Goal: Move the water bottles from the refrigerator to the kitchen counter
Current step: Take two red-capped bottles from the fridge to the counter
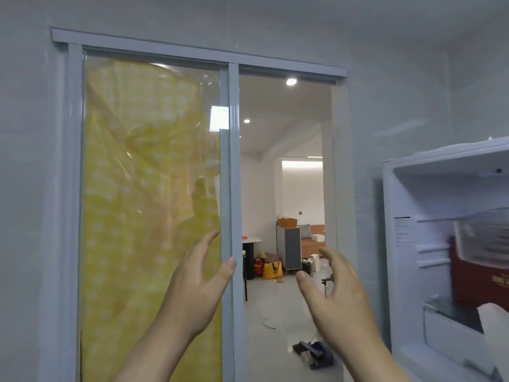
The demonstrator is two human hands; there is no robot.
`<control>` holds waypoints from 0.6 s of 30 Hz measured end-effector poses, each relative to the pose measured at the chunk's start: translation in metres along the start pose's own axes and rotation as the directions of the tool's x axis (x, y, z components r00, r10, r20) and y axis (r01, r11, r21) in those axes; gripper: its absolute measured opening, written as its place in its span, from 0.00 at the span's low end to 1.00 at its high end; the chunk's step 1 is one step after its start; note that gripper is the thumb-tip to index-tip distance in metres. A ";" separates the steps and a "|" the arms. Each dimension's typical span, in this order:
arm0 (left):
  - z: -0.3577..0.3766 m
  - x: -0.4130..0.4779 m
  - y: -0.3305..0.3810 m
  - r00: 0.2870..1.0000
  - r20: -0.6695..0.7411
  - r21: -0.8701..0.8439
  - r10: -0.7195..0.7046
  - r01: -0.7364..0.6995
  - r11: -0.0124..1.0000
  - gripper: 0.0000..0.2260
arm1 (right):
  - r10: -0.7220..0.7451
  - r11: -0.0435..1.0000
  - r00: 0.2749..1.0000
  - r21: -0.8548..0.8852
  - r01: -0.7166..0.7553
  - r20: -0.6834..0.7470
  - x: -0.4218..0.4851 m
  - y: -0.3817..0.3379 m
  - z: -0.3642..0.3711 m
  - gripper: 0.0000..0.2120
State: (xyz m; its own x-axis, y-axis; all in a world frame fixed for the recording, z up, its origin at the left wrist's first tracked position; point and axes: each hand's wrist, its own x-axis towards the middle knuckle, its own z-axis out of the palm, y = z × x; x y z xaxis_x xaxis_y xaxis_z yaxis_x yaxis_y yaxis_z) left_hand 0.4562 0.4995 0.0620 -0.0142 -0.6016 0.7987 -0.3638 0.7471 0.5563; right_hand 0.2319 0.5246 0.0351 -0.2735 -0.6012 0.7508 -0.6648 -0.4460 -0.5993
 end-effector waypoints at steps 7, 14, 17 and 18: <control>0.045 0.103 -0.094 0.992 0.116 -0.150 0.048 -0.030 0.988 0.22 | 0.008 0.988 0.991 -0.154 -0.029 -0.135 0.067 0.030 0.055 0.28; 0.134 0.154 -0.145 0.965 0.240 -0.291 0.104 -0.031 0.956 0.23 | 0.045 0.946 0.964 -0.300 -0.126 -0.262 0.107 0.086 0.064 0.31; 0.183 0.169 -0.153 0.945 0.295 -0.333 0.140 -0.035 0.942 0.22 | 0.055 0.934 0.936 -0.313 -0.172 -0.349 0.122 0.122 0.056 0.31; 0.201 0.175 -0.156 0.938 0.308 -0.351 0.156 -0.040 0.936 0.22 | 0.059 0.930 0.926 -0.317 -0.186 -0.372 0.126 0.134 0.053 0.31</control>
State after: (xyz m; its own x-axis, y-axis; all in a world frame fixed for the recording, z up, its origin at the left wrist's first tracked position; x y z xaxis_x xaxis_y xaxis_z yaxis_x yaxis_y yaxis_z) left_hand 0.3235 0.2208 0.0684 -0.3574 -0.5350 0.7656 -0.0129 0.8224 0.5687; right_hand 0.1450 0.3539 0.0349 -0.5511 -0.3361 0.7638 -0.7878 -0.0922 -0.6090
